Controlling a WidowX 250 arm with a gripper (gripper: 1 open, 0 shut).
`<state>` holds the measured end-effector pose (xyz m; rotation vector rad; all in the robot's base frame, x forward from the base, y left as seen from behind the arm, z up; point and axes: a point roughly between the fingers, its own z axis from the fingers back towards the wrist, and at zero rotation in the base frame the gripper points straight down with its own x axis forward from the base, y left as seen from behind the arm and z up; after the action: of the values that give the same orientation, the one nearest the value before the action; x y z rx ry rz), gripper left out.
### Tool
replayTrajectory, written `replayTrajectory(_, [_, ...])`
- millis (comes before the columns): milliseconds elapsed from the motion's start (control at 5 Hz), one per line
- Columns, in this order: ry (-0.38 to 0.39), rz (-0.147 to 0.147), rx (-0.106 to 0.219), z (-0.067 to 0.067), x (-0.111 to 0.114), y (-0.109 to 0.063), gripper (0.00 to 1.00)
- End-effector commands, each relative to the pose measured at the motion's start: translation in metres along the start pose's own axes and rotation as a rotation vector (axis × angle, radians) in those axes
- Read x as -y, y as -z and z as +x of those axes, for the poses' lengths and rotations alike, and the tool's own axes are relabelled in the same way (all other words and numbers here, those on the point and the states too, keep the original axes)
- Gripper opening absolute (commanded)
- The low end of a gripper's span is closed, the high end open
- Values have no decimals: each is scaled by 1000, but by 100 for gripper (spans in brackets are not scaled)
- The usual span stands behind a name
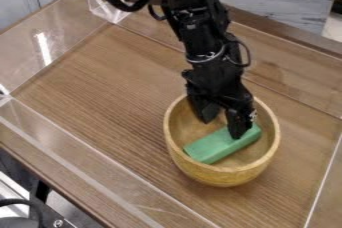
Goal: Put the green block in the brown bowl
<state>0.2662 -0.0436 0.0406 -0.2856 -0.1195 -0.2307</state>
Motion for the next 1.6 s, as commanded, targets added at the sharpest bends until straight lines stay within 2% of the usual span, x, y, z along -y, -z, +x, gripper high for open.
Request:
replayTrajectory(0, [-3, 10, 19, 6, -8, 3, 100])
replayTrajectory(600, [-42, 13, 22, 7, -23, -7, 100])
replayTrajectory(1400, [-82, 17, 18, 7, -36, 0, 100])
